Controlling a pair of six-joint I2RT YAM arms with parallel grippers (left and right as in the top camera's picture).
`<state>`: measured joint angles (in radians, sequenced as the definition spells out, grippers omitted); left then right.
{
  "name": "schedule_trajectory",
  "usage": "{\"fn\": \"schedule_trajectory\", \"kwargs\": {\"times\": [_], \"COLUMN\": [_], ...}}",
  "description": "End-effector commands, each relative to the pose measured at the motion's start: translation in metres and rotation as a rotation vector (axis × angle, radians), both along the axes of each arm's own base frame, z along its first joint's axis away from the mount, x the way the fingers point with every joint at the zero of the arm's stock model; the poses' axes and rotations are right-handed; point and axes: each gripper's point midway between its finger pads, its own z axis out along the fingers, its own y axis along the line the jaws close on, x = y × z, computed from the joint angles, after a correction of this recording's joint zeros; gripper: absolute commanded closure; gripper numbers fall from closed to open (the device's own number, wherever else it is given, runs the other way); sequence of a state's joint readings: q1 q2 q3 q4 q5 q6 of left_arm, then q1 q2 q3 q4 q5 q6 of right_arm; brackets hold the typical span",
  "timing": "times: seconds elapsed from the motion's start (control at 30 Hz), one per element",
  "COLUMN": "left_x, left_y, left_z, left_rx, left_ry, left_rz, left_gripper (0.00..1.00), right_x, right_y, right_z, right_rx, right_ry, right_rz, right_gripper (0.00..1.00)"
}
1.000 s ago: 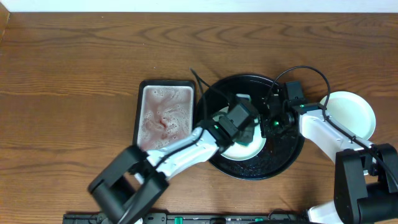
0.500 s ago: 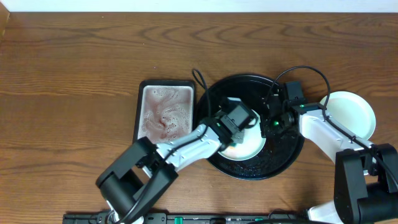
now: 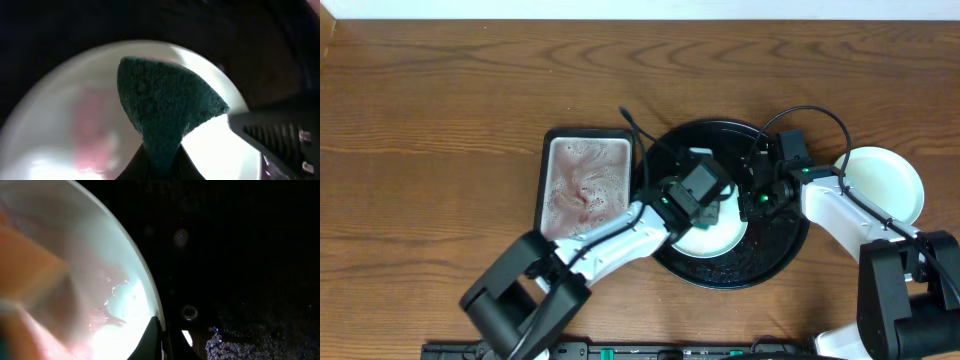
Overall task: Clean dirty plates on tray and stack at the side
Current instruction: 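Scrub the second pale green plate with the sponge in left gripper, then return the sponge to the soapy metal tray with left gripper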
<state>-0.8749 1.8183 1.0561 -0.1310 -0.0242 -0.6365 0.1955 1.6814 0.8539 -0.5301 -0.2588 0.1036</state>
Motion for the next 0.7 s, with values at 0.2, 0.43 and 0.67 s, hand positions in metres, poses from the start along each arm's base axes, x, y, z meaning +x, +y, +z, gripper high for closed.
{"fn": "schedule_trajectory", "kwargs": {"times": [0.2,0.43,0.67], "left_x": [-0.007,0.024,0.028], "left_y": [0.014,0.055,0.068], "left_z": [-0.044,-0.015,0.061], "left_rx": [0.142,0.226,0.137], "left_ry": [0.027,-0.063,-0.161], "left_rz": [-0.045,0.027,0.049], "left_gripper": [0.92,0.93,0.93], "right_x": [-0.019,-0.02,-0.018], "right_y": [-0.002,-0.002,-0.002], "right_z": [-0.018,-0.018,-0.018], "right_rx": [-0.028,-0.029,-0.028], "right_ry": [0.069,0.071,0.065], "right_rz": [0.009,0.009,0.008], "right_gripper": [0.99,0.99,0.99]}}
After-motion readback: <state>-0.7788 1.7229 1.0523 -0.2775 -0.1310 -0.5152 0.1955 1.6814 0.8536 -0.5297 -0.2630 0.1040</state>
